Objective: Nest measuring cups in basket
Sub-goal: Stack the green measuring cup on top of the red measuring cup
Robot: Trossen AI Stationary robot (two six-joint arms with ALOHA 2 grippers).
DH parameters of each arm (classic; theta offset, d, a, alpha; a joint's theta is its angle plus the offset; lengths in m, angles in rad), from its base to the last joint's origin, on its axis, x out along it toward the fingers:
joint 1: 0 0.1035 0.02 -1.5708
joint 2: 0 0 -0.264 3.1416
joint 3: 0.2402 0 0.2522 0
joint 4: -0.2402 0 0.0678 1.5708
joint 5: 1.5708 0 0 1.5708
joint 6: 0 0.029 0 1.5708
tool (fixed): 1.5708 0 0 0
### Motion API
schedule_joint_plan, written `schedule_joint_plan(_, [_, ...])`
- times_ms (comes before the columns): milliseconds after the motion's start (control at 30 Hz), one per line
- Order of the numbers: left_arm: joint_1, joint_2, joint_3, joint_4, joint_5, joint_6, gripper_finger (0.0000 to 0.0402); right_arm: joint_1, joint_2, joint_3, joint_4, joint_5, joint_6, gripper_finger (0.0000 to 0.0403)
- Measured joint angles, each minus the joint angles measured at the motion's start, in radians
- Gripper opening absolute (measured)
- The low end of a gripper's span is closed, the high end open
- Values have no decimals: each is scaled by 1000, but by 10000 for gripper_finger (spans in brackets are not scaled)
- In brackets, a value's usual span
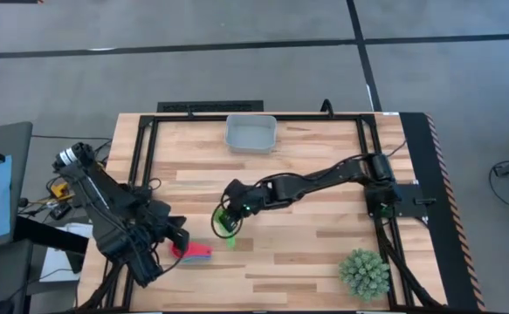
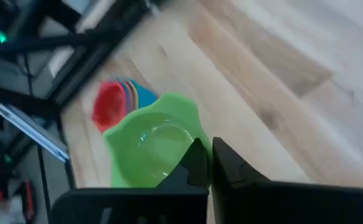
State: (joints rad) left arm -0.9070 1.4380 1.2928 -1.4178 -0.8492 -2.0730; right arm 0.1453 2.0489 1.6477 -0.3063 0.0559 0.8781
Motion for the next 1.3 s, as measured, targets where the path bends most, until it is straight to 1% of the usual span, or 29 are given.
schedule_joint_plan(133, [3, -12, 14, 3, -134, 27, 71, 12, -33, 2, 33, 56, 4, 13])
schedule_joint_plan(233, [20, -22, 15, 34, -216, 85, 98, 22, -40, 0, 57, 92, -22, 13])
schedule_joint_plan(300, [44, -26, 15, 74, -238, 146, 110, 25, -41, 4, 63, 107, -29, 10])
schedule_joint_plan(367, [79, -26, 15, 129, -232, 231, 117, 26, -41, 24, 52, 123, -21, 8])
schedule_joint_plan(433, [116, -26, 15, 195, -206, 338, 120, 30, -42, 41, 56, 147, -14, 10])
schedule_joint_plan(500, [157, -26, 15, 264, -162, 451, 120, 33, -38, 53, 52, 189, -13, 13])
schedule_joint_plan(567, [193, -25, 15, 310, -112, 531, 121, 37, -35, 64, 39, 219, -17, 14])
schedule_joint_plan(733, [264, -25, 15, 357, -27, 628, 121, 39, -34, 103, 1, 252, -51, 10])
schedule_joint_plan(867, [307, -25, 15, 403, 25, 719, 121, 43, -34, 125, -37, 270, -86, 15])
schedule_joint_plan(1067, [364, -27, 15, 442, 133, 858, 120, 46, -34, 127, -72, 280, -119, 13])
schedule_joint_plan(1133, [375, -27, 15, 452, 174, 896, 113, 46, -34, 127, -80, 271, -154, 16])
schedule_joint_plan(1200, [380, -27, 15, 455, 211, 917, 97, 46, -34, 127, -81, 255, -198, 20])
schedule_joint_plan(1300, [380, -27, 15, 444, 220, 919, 66, 53, -36, 127, -80, 239, -236, 21])
